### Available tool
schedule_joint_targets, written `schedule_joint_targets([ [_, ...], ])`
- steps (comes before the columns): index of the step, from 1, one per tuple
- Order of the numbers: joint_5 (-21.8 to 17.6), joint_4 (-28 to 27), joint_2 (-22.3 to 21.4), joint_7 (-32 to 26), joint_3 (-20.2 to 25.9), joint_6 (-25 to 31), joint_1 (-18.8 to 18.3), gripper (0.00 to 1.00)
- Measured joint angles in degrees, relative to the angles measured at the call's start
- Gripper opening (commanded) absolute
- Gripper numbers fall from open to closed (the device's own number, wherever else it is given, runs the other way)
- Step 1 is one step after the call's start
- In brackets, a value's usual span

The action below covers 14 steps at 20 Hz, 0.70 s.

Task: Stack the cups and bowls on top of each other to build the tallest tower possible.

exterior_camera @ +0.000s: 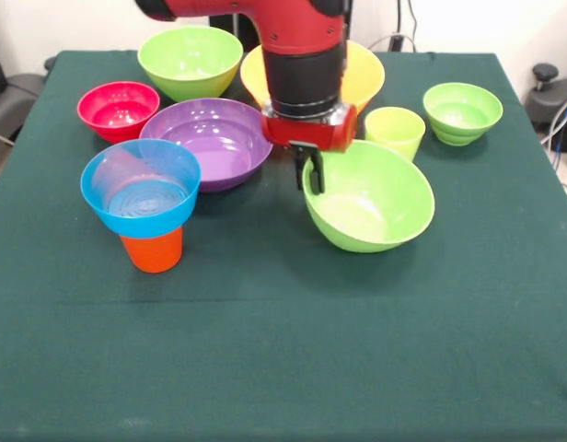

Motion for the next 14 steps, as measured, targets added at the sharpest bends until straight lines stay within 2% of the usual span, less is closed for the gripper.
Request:
schedule_joint_targets([
  [3,-0.06,3.17,-0.22,0.0,3.75,0.04,-4.76,0.0],
  [9,-0.3,7.61,-0.02,0.0,9.28,0.01,-11.1,0.0],
  [14,-1.01,9.04,1.12,0.0,12.85,0.02,-13.74,0.0],
])
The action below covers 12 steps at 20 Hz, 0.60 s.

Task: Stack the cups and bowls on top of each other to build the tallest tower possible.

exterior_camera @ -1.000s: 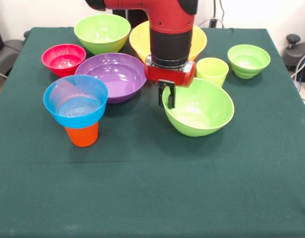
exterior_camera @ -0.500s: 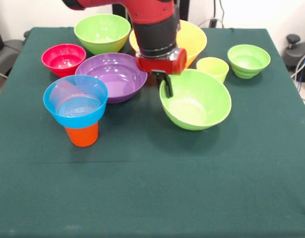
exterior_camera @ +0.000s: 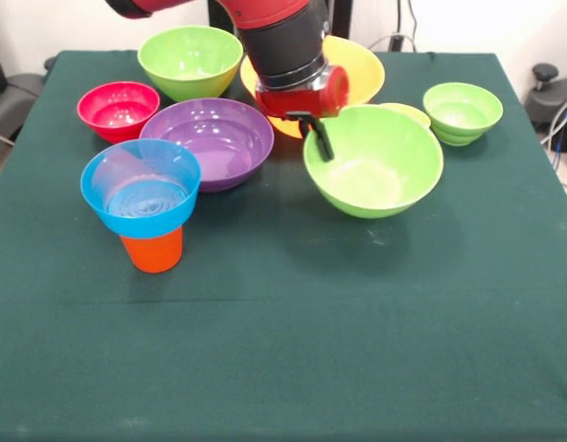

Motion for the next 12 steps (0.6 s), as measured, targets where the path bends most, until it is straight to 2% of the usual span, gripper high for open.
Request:
schedule_joint_targets([
  [6,-1.84,0.51,3.19,-0.01,5.23,0.12,-2.72,0.0],
  [12,-2.53,0.54,4.15,-0.01,7.04,1.55,-3.01,0.0],
])
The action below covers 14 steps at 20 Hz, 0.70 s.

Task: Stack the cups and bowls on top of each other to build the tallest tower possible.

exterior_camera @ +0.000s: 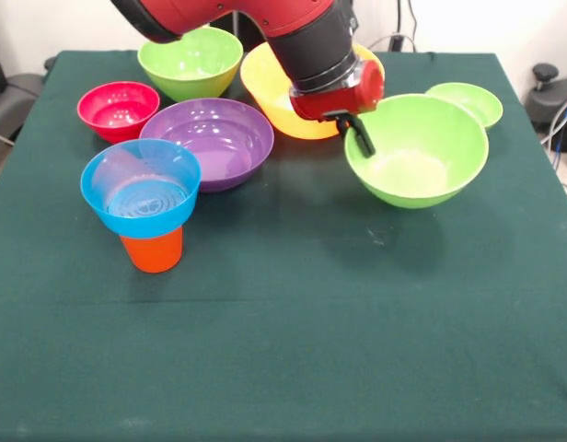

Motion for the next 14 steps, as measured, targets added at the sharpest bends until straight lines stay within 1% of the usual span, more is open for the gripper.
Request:
schedule_joint_targets([
  [2,-0.48,0.01,-1.24,0.0,-0.03,0.76,0.48,0.0],
  [3,-0.96,0.01,-2.9,0.0,-0.09,1.12,1.13,0.0],
  [6,-1.59,0.02,-5.38,0.0,-0.24,1.23,2.13,0.0],
  [8,-2.06,0.05,-7.57,0.0,-0.4,1.24,3.0,0.0],
  [10,-2.56,0.07,-10.91,0.0,-0.7,1.25,4.08,0.0],
  [12,-2.75,0.07,-12.2,0.0,-0.8,1.25,4.37,0.0],
  [14,-2.9,0.08,-14.57,0.0,-0.88,1.25,4.67,0.0],
])
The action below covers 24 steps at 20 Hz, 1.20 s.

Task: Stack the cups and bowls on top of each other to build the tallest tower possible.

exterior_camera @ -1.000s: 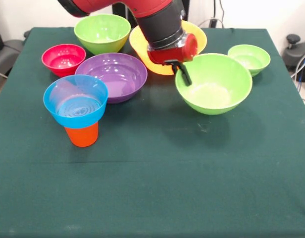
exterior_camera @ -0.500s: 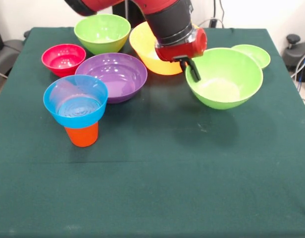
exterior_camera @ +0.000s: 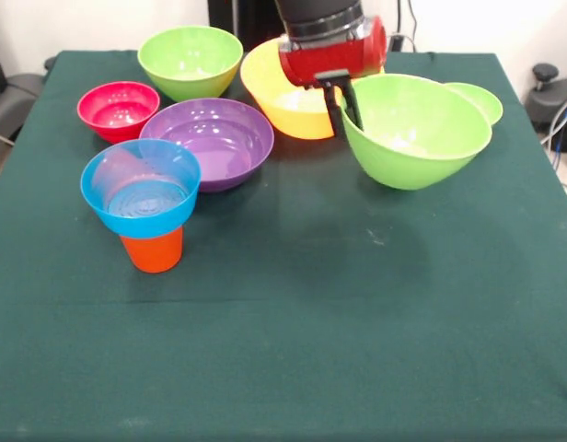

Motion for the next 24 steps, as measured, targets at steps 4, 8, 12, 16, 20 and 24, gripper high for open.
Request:
schedule_joint_targets([
  [4,-0.05,0.02,-2.47,0.0,0.0,0.0,-0.24,0.0],
  [8,-0.05,0.06,-4.36,0.0,0.12,0.02,-1.32,0.0],
  [12,-0.01,0.08,-5.26,0.0,0.77,0.57,-3.76,0.0],
  [16,-0.02,0.13,-5.39,0.0,1.86,2.47,-7.01,0.0],
  [20,-0.02,0.13,-5.39,0.0,3.16,5.09,-9.68,0.0],
  [24,-0.02,0.13,-5.37,-0.09,4.46,7.59,-11.87,0.0],
])
